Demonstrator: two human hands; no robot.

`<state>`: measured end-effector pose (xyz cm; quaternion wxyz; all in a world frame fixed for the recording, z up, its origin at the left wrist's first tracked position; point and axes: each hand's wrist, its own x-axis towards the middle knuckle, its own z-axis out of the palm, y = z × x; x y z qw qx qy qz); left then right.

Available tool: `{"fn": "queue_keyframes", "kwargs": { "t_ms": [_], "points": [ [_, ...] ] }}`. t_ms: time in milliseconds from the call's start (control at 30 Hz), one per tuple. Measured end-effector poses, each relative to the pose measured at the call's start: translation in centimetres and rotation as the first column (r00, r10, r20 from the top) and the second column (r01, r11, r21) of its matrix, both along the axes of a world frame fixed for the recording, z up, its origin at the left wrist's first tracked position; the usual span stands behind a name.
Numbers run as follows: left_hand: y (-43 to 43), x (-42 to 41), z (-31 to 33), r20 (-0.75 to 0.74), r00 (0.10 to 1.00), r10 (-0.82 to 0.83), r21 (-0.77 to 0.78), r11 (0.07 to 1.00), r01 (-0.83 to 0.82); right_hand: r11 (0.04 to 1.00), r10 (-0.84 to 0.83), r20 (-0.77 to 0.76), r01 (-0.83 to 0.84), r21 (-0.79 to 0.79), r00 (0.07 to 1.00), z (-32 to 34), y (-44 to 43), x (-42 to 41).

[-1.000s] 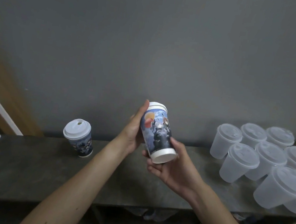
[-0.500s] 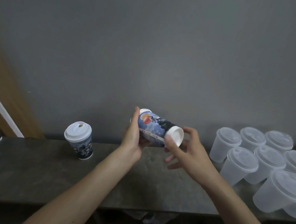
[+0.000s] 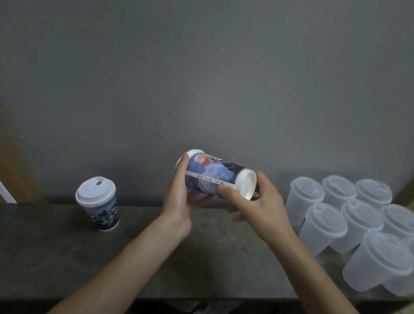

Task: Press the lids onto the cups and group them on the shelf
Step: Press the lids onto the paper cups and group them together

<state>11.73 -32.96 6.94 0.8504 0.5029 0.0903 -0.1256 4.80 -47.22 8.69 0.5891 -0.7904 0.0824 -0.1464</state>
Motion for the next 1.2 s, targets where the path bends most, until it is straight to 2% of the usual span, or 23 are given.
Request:
{"fn": "queue_keyframes", "kwargs": {
  "t_ms": [67, 100, 200, 233, 333, 367, 400, 500, 533, 600, 700, 800, 867, 967, 1000, 1133, 1200],
  "points": [
    [0.4, 0.0, 0.3, 0.169, 0.983, 0.069, 0.063, 0.995, -0.080, 0.953, 0.118, -0.129, -0.076, 0.294, 0.985, -0.6, 0.3, -0.3],
    [0.4, -0.1, 0.5, 0.214, 0.974, 0.075, 0.045, 0.995, -0.086, 0.912, 0.185, -0.199, -0.092, 0.400, 0.962, -0.7, 0.5, -0.4],
    [0.4, 0.2, 0.8, 0.289, 0.955, 0.068, -0.007, 0.998, -0.069, 0.762, 0.456, -0.333, -0.169, 0.625, 0.826, -0.7, 0.6, -1.0],
    [0.3, 0.3, 0.9, 0.293, 0.955, 0.053, -0.014, 0.999, -0.051, 0.690, 0.524, -0.323, -0.171, 0.703, 0.788, -0.7, 0.6, -1.2],
    [0.1, 0.1, 0.9, 0.256, 0.965, -0.058, -0.051, 0.996, 0.073, 0.386, 0.675, -0.169, -0.149, 0.910, 0.718, -0.8, 0.6, -1.7],
    [0.0, 0.0, 0.9, 0.248, 0.966, -0.067, -0.048, 0.995, 0.082, 0.349, 0.698, -0.137, -0.165, 0.923, 0.703, -0.8, 0.8, -1.9],
    [0.0, 0.0, 0.8, 0.247, 0.968, -0.045, -0.031, 0.998, 0.055, 0.386, 0.692, -0.146, -0.192, 0.902, 0.707, -0.9, 0.9, -1.9],
    [0.2, 0.1, 1.0, 0.314, 0.949, 0.030, 0.084, 0.995, -0.059, 0.693, 0.508, -0.225, -0.239, 0.680, 0.832, -1.6, 1.0, -1.5],
    [0.3, 0.1, 1.0, 0.344, 0.939, 0.024, 0.127, 0.989, -0.072, 0.740, 0.460, -0.221, -0.234, 0.630, 0.860, -1.7, 1.1, -1.5],
    [0.3, -0.1, 1.2, 0.359, 0.933, -0.004, 0.187, 0.980, -0.067, 0.713, 0.469, -0.211, -0.227, 0.664, 0.857, -1.8, 1.2, -1.6],
    [0.2, -0.1, 1.2, 0.354, 0.935, -0.036, 0.218, 0.975, -0.045, 0.582, 0.542, -0.207, -0.186, 0.792, 0.815, -1.5, 1.3, -1.9],
    [0.3, 0.1, 0.9, 0.303, 0.953, -0.019, 0.249, 0.967, -0.060, 0.565, 0.572, -0.213, -0.192, 0.803, 0.792, -1.5, 1.4, -1.9],
    [0.4, 0.3, 0.7, 0.203, 0.978, -0.045, 0.238, 0.971, -0.005, 0.591, 0.585, -0.222, -0.222, 0.775, 0.780, -1.1, 1.4, -2.1],
    [0.4, 0.6, 0.1, -0.078, 0.983, -0.164, 0.097, 0.980, 0.171, 0.670, 0.579, -0.246, -0.282, 0.687, 0.777, -0.5, 1.3, -1.9],
    [0.4, 0.7, -0.2, -0.125, 0.971, -0.202, 0.063, 0.975, 0.211, 0.697, 0.576, -0.260, -0.300, 0.651, 0.775, -0.4, 1.3, -1.7],
    [0.3, 0.6, -1.1, -0.108, 0.966, -0.236, 0.040, 0.970, 0.241, 0.779, 0.556, -0.342, -0.332, 0.533, 0.757, -0.7, 0.4, -1.6],
    [0.4, 0.4, -1.6, 0.053, 0.990, -0.128, 0.104, 0.987, 0.122, 0.863, 0.473, -0.390, -0.325, 0.387, 0.790, -1.8, 0.0, -1.5]
  ]
}}
